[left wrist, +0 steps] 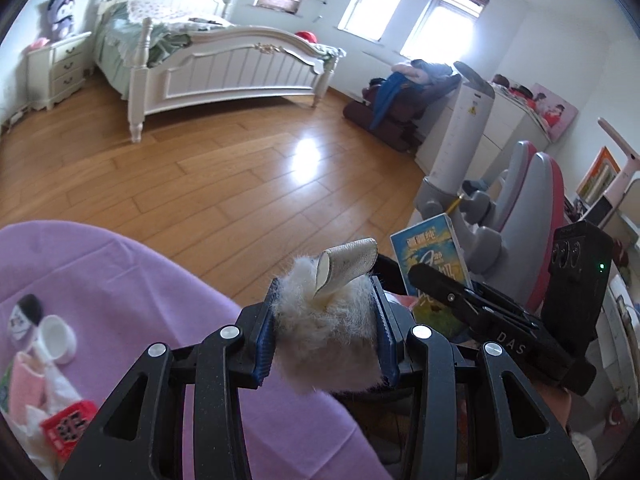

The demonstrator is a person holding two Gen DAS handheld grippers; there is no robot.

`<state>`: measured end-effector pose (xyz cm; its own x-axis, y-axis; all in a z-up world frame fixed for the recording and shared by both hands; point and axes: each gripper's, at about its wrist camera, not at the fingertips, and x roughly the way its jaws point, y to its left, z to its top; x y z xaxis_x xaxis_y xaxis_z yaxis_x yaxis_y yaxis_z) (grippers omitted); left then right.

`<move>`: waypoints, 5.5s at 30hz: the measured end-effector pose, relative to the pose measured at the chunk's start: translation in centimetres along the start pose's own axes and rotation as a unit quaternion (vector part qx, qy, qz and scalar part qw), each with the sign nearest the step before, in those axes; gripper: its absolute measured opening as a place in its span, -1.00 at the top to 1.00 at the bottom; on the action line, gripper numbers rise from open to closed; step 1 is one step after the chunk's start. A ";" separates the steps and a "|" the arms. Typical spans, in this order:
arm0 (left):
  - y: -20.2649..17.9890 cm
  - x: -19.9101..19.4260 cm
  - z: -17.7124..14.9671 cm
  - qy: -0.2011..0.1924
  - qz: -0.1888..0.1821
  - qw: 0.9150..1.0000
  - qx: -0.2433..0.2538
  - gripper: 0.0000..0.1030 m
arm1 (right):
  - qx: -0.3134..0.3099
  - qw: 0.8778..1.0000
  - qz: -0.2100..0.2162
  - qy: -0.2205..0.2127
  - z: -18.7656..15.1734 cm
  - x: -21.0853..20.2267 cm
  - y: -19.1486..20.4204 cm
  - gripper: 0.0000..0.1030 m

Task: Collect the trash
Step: 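Carry the fluffy item and white carton to the bin and release both, then grasp the orange snack wrapper with the left tool while the right tool grasps the red milk carton, then carry the wrapper and red carton into the bin and release both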

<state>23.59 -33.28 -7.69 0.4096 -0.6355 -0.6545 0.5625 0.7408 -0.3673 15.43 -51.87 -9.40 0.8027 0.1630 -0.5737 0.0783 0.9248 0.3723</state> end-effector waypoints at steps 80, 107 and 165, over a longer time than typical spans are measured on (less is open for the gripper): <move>26.8 -19.4 -11.9 0.017 0.177 0.975 -0.134 0.10 | -0.231 0.948 0.057 0.212 -9.3 7.8 25.4 0.03; 5.0 -13.1 -2.0 -0.069 0.131 0.989 0.028 0.35 | -0.078 0.993 0.077 0.043 -1.3 0.5 11.1 0.05; -9.0 12.2 -1.2 0.052 0.048 0.993 0.096 -0.08 | 0.082 0.993 -0.051 0.062 -3.8 2.1 -10.0 -0.01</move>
<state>22.70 -47.47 -13.17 0.3967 -0.5307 -0.7490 0.6556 0.7349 -0.1735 14.09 -59.45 -17.03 0.7079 0.1209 -0.6959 0.2598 0.8716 0.4156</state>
